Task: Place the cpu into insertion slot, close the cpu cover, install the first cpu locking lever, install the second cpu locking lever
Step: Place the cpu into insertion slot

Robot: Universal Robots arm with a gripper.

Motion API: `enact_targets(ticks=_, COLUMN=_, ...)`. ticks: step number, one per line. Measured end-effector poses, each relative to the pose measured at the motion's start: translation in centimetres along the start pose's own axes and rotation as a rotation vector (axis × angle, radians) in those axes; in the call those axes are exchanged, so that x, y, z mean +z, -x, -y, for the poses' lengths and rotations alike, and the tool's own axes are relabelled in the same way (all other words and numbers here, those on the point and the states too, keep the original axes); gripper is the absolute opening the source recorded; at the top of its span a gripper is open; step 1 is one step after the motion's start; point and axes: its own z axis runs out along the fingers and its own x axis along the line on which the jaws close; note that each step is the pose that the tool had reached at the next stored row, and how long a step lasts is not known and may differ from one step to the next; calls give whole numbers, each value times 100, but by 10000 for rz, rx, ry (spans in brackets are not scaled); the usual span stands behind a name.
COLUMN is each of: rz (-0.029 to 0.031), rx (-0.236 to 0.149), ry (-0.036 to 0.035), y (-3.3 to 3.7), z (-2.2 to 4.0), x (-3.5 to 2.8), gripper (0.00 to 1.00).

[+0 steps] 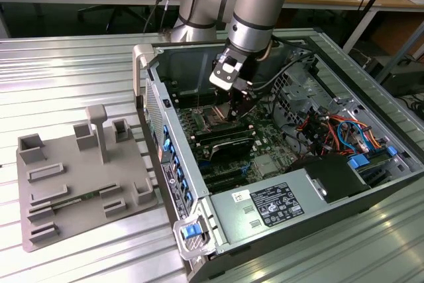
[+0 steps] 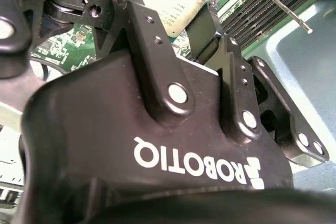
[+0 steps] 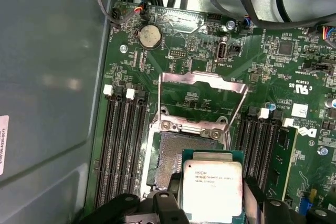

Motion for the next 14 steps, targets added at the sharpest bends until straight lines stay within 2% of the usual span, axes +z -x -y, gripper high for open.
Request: enact_targets(ticks=14, rz=-23, rx=679, ry=-45, y=0, z=0, x=1, gripper=55)
